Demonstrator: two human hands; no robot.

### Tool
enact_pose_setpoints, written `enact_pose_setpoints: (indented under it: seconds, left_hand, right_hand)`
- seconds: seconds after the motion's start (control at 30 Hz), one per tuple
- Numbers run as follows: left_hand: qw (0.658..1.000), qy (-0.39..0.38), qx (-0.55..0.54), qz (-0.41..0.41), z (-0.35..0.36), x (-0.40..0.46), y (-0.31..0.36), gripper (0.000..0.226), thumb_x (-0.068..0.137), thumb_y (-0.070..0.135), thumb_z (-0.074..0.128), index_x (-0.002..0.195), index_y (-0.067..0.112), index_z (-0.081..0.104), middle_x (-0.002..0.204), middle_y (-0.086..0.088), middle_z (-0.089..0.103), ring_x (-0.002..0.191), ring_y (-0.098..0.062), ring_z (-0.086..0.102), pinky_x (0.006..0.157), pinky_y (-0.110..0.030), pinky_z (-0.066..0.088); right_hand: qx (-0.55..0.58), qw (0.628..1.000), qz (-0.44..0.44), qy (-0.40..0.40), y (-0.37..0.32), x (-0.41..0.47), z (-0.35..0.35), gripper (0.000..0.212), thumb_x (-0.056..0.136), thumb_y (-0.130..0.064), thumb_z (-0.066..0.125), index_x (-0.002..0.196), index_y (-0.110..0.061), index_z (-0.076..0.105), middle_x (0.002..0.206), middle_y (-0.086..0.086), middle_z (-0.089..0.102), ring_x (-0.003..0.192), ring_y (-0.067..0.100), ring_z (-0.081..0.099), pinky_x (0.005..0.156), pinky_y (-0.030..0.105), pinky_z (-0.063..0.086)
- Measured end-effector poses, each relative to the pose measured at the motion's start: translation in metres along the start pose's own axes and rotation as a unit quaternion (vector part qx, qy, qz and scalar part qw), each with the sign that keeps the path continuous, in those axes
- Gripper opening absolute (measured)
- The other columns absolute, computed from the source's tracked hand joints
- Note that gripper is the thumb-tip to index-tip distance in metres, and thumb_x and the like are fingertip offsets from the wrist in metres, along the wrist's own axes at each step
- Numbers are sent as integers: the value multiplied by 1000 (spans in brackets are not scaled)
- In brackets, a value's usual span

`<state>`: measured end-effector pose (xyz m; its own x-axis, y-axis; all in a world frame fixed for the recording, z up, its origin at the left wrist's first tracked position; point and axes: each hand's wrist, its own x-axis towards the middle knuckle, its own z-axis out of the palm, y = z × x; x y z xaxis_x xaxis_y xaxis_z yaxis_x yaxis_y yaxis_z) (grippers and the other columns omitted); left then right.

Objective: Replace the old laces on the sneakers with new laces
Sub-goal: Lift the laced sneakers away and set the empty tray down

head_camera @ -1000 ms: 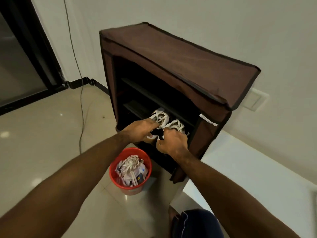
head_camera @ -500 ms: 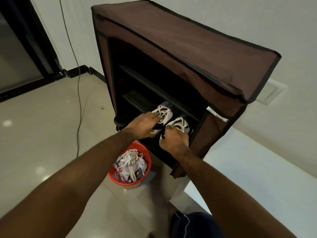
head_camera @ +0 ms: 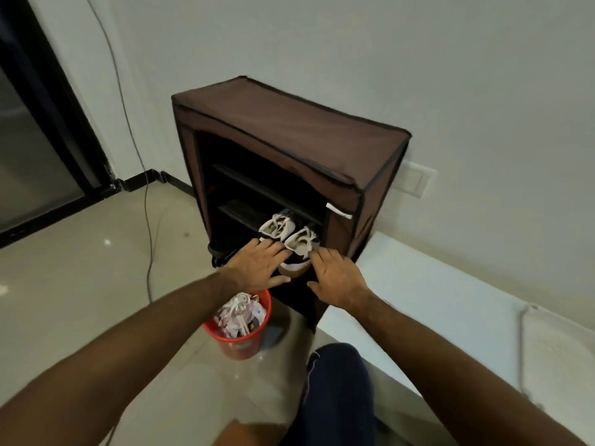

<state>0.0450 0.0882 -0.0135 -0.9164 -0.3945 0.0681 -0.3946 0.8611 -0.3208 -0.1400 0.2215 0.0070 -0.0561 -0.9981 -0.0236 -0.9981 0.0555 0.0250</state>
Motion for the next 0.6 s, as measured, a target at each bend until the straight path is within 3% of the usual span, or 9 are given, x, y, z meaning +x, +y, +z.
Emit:
enact_pose_setpoints:
  seconds: [0.17,0.4,0.6]
  left_hand:
    - [993,25,-29,108,-80,44,63,69,96,68,25,138,20,50,137,-4,54,115,-25,57,93,-40,48]
    - [967,-56,-7,247,-163,132,210,54,103,56,38,144,22,42,145,-3,46,123,-27,52,101,-41,41]
    - [957,-109,-102,248,-155,163,330,46,104,47,43,142,21,44,143,-5,48,125,-29,51,105,-42,37]
  right_hand:
    - [41,996,78,9,53,-90,-22,61,100,-43,56,150,-15,37,151,8,43,134,29,46,108,42,43]
    - [69,972,226,-13,160,-236,-12,49,101,-37,54,143,-15,40,143,5,48,123,28,51,97,42,46]
    - [109,938,328,-22,218,-327,22,47,100,-37,55,141,-18,43,140,3,49,121,26,52,97,43,48]
